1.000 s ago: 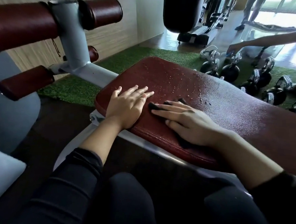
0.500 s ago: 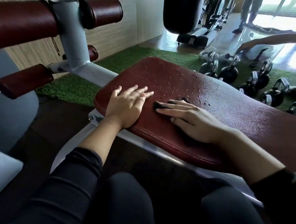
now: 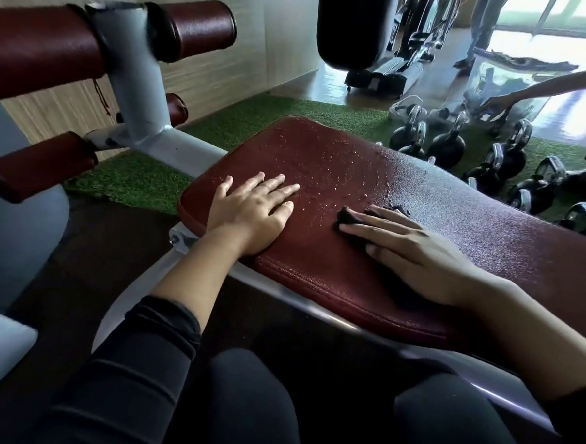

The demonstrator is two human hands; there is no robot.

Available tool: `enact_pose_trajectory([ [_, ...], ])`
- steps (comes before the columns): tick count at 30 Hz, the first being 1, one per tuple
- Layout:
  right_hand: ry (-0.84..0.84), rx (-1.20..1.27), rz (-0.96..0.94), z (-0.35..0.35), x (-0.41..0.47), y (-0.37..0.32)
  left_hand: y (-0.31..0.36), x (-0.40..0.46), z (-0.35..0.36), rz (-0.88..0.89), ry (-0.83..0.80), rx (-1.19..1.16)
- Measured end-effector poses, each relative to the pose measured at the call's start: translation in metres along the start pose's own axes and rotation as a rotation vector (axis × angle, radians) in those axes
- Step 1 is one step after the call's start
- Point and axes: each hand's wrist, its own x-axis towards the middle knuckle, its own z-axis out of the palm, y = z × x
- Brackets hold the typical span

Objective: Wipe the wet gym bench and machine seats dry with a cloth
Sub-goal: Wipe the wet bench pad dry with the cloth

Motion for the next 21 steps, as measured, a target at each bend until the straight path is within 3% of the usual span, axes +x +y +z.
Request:
enact_pose_trajectory([
  [5,-0.009,-0.203,0.027,0.016,0.027,-0.021,0.004,0.009,0.0,-0.053,-0.035,0.036],
  [13,-0.067,-0.194,0.062,0.017,0.055,-0.027,0.006,0.02,0.0,-0.088,-0.026,0.036],
  [21,0.008,-0.156,0.231,-0.006,0.062,0.039,0.003,0.019,0.001,-0.088,0.001,0.01],
])
